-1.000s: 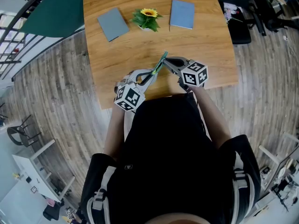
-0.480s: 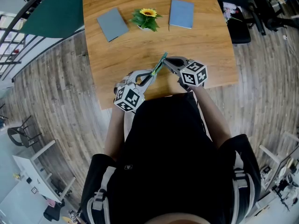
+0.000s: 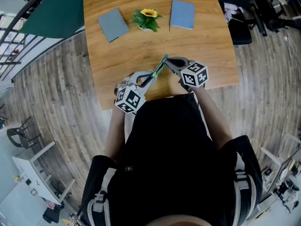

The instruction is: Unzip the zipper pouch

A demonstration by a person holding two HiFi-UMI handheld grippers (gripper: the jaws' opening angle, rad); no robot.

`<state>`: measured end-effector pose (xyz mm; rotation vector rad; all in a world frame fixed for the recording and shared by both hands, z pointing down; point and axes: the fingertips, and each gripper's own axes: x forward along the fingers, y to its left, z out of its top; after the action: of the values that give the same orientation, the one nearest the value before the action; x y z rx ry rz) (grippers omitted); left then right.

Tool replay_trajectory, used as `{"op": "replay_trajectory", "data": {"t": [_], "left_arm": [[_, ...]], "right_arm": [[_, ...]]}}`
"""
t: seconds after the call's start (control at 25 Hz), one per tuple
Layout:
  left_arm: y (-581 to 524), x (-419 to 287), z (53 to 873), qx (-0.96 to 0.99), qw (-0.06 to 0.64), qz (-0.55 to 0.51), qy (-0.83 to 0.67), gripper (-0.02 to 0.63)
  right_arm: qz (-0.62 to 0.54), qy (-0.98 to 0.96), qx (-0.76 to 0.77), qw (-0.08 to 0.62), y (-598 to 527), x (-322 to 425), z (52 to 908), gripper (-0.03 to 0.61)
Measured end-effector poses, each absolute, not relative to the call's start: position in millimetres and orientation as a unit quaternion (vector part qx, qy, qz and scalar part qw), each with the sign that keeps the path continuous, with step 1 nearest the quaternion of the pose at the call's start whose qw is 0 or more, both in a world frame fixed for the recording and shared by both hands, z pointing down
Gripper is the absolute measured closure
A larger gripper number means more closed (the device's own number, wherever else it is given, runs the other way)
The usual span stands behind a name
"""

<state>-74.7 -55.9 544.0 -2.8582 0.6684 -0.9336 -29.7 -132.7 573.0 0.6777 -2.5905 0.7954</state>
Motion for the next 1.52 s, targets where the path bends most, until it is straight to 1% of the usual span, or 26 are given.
{"op": "replay_trajectory", "data": {"t": [1.12, 1.52], "left_arm": [[-56, -83, 541, -0.927, 0.032, -0.309, 0.210, 0.583], [-53, -83, 536, -0.929, 0.030, -0.301, 0.214, 0.583]], "right_arm": [[0.282, -0.907, 0.257, 0.178, -146, -24, 583, 0.571], [0.288, -0.900, 0.278, 0.173, -153, -9, 586, 0.572]]}}
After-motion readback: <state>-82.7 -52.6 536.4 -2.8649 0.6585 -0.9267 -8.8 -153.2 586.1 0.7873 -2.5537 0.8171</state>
